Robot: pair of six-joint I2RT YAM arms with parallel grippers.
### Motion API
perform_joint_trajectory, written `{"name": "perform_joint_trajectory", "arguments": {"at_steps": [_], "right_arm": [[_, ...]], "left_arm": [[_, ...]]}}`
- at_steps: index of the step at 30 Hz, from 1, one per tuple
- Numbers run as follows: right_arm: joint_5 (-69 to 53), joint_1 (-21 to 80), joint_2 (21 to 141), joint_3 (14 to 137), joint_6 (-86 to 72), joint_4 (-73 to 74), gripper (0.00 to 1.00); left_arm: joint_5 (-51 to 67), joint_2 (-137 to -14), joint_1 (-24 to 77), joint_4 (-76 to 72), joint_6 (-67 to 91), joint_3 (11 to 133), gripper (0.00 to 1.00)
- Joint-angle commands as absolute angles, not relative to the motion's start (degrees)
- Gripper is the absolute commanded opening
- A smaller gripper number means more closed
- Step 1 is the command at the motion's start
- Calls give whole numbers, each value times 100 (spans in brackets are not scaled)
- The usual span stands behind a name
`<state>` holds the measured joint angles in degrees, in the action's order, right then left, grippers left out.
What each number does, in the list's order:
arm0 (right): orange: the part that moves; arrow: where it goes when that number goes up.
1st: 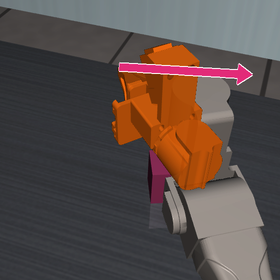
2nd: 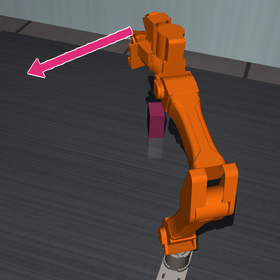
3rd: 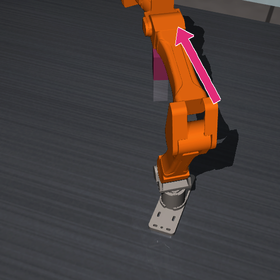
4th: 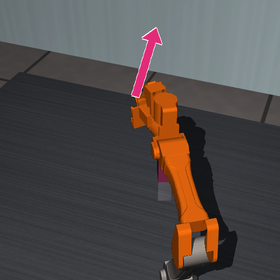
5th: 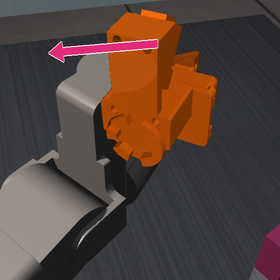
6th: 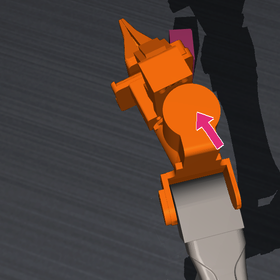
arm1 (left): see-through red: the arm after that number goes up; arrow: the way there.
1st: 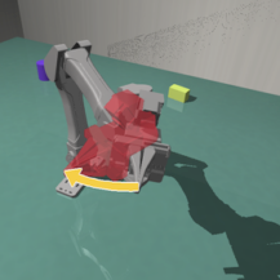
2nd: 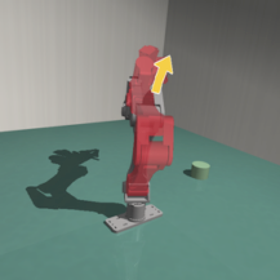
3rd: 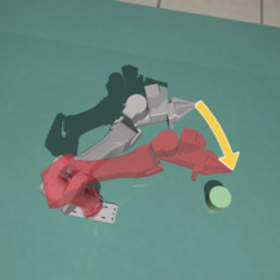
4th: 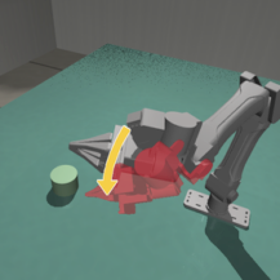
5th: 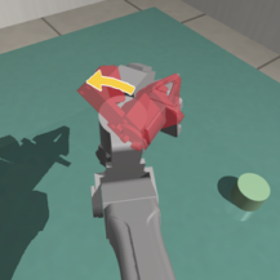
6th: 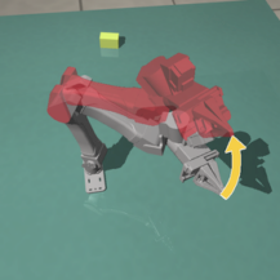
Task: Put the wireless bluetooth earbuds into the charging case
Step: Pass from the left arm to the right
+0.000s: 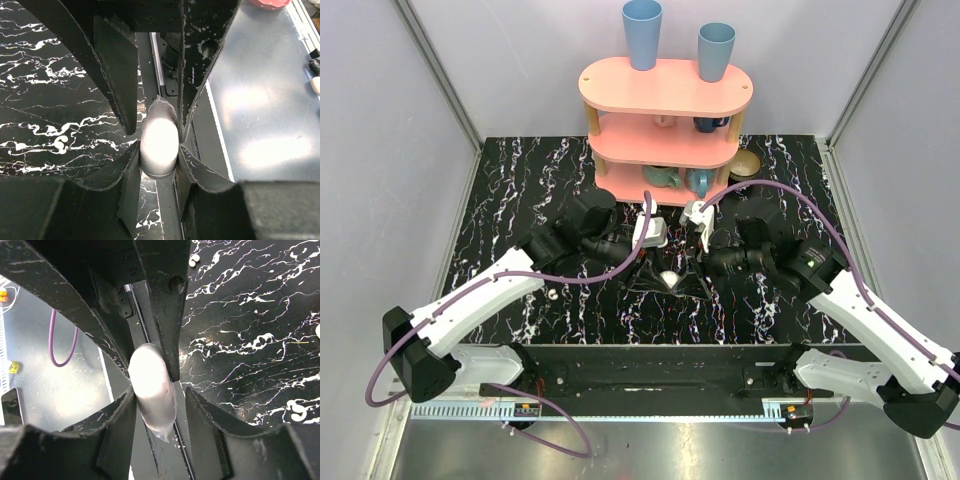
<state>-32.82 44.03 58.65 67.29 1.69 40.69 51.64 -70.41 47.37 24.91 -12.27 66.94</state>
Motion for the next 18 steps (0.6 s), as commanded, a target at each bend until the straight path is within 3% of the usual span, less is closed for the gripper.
{"name": "perform_joint_trajectory", "arguments": {"at_steps": [1, 9, 13, 14, 18], "right_arm": [[-3472, 4403, 5906, 6935, 264, 4131, 50], [-3515, 4403, 5985, 6935, 281, 4131, 42], [-3542, 4412, 5986, 6935, 308, 4131, 31], [-3542, 4412, 5977, 6935, 308, 4122, 23], [-3542, 4412, 5907, 6935, 281, 4078, 14]], "left_arm": [[5510, -7128, 4702, 2637, -1468, 7084, 0], [5686, -7330, 4702, 2962, -1643, 7286, 0], [5704, -7374, 4711, 3015, -1652, 7304, 0], [5704, -7383, 4702, 3032, -1661, 7312, 1], [5625, -7383, 4711, 3032, -1652, 7304, 4]]}}
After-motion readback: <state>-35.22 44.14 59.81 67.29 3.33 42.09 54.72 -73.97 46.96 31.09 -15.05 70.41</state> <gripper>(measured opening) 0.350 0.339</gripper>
